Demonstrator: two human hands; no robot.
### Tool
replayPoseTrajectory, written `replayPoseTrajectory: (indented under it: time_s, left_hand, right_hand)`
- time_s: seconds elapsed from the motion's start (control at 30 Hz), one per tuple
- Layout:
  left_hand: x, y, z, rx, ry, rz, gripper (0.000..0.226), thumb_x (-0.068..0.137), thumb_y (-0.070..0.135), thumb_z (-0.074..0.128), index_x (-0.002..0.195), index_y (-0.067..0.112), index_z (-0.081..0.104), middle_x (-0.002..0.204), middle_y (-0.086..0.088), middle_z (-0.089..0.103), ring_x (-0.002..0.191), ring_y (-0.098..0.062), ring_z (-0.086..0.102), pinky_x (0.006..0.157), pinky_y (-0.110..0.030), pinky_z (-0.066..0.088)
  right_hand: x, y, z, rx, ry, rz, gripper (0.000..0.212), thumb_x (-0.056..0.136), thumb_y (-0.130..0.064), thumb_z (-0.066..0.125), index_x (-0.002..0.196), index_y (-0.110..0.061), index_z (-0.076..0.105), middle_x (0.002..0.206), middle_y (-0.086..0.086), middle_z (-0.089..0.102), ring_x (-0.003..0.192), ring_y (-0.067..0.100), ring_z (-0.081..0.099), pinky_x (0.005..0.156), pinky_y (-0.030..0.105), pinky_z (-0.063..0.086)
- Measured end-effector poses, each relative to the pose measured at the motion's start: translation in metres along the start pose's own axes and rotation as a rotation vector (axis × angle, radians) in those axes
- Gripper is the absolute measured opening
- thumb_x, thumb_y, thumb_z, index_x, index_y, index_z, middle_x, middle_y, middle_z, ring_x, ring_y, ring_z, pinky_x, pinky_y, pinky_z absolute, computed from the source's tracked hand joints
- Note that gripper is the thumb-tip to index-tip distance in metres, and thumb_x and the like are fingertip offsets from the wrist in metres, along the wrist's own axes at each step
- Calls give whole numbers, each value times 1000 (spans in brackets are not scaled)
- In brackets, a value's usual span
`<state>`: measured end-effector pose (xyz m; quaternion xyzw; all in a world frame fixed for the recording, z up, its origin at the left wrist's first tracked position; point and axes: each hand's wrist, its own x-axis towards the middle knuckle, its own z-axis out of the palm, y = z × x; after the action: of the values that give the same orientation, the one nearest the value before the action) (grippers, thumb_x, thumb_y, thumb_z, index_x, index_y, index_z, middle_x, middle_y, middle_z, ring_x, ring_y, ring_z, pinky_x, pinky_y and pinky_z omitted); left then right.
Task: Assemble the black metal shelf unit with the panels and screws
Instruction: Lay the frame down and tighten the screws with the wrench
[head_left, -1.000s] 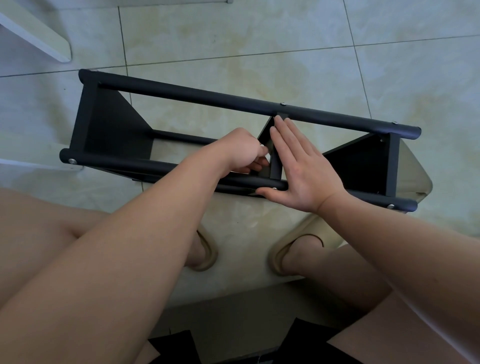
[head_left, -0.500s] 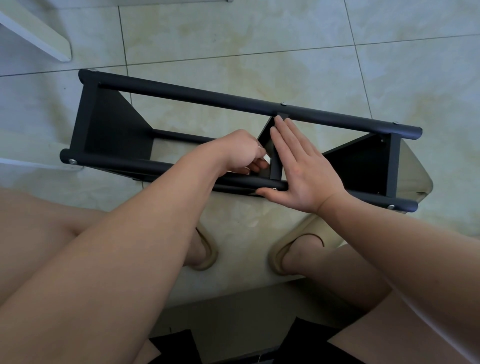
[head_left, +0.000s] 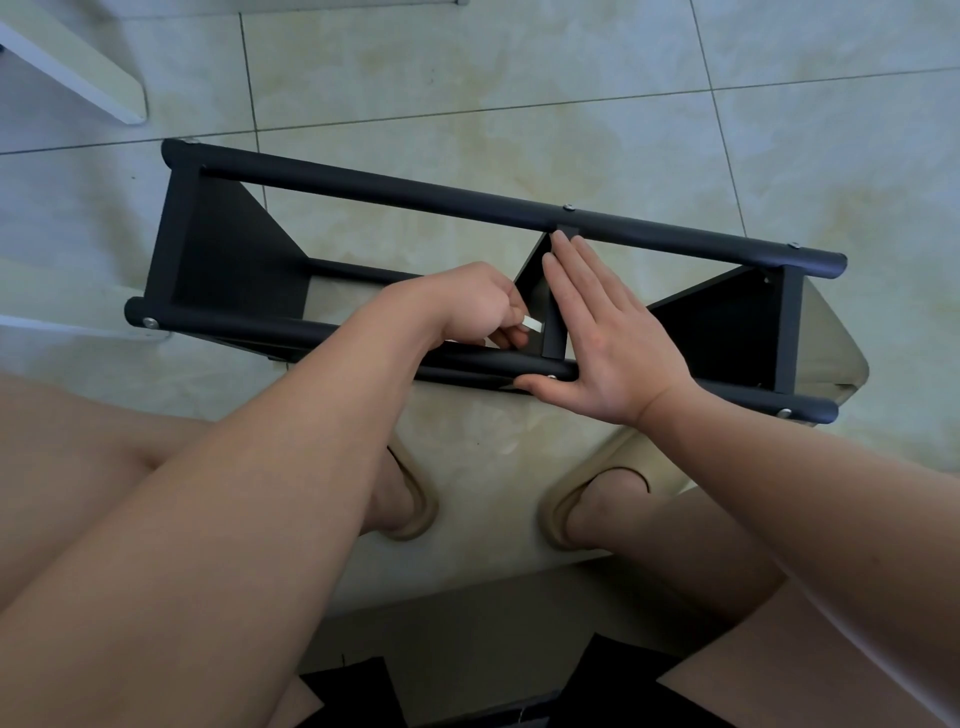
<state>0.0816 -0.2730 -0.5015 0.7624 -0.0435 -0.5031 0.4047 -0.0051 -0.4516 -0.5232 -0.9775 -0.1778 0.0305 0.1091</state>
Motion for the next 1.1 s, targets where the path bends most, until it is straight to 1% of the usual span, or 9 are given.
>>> replayPoseTrajectory:
  time_s: [0.23, 0.43, 0.6, 0.73, 0.83, 0.9, 0.97, 1.03, 1.1]
  left_hand:
    - [0, -1, -2, 79, 1, 16, 25, 102, 9, 51, 82, 19, 62, 83, 4, 72, 82, -11, 65, 63, -23, 42]
    - [1, -4, -3, 165, -2, 28, 23, 98, 11, 57, 80, 22, 68, 98, -2, 74, 100, -23, 66, 92, -35, 51]
    - [1, -3, -5, 241, -23, 4, 24, 96, 14, 61, 77, 26, 66, 82, 4, 64, 81, -15, 55, 75, -29, 42]
    - [-2, -2, -6, 257, -64, -25, 21, 96, 14, 62, 79, 26, 67, 82, 5, 63, 79, -13, 55, 72, -29, 41]
    - [-4, 2, -4, 269, -60, -42, 16, 94, 13, 62, 84, 23, 70, 83, 5, 65, 81, -15, 56, 75, -29, 45]
    - [-13, 8, -1, 358, -20, -31, 15, 94, 12, 58, 96, 13, 73, 93, -4, 69, 86, -21, 58, 86, -36, 50]
    - [-14, 13, 0, 507, 7, -64, 22, 95, 11, 52, 105, 7, 71, 103, -12, 69, 89, -26, 60, 84, -39, 51]
    - [-23, 22, -6, 696, 53, -125, 19, 96, 12, 51, 103, 9, 68, 96, -10, 65, 82, -25, 59, 73, -36, 46]
    - [-29, 35, -21, 839, 110, -138, 17, 96, 12, 54, 107, 7, 67, 90, -8, 60, 86, -28, 60, 78, -38, 48]
  right_hand:
    - [0, 1, -1, -3, 3, 6, 109, 86, -74, 51, 155, 6, 25, 166, 21, 16, 155, 36, 14, 123, 50, 25]
    - [0, 1, 0, -11, -10, 9, 110, 86, -75, 50, 157, 5, 23, 167, 20, 14, 156, 34, 11, 124, 50, 24]
    - [1, 1, -1, -13, -16, 15, 110, 86, -75, 51, 157, 5, 23, 167, 20, 13, 156, 34, 11, 124, 49, 23]
    - [-1, -1, -1, -8, -19, 7, 110, 85, -75, 50, 156, 5, 24, 167, 19, 14, 156, 34, 12, 125, 48, 22]
    - [-1, 1, 0, -12, -25, 14, 110, 85, -76, 49, 156, 5, 25, 167, 19, 15, 156, 34, 13, 124, 47, 23]
    - [0, -2, -5, 1, -30, 1, 110, 85, -75, 51, 156, 5, 24, 167, 19, 14, 156, 34, 12, 124, 48, 23]
    - [3, 0, -6, 45, -89, 7, 112, 85, -73, 57, 158, 2, 20, 168, 16, 9, 157, 31, 7, 125, 49, 20]
    - [2, 0, -12, 107, -176, 48, 115, 83, -76, 55, 162, -6, 10, 170, 5, -5, 157, 22, -6, 127, 48, 10]
    - [8, 1, -24, 174, -248, 101, 112, 82, -82, 47, 163, -16, 8, 169, -6, -9, 156, 12, -10, 127, 43, 1]
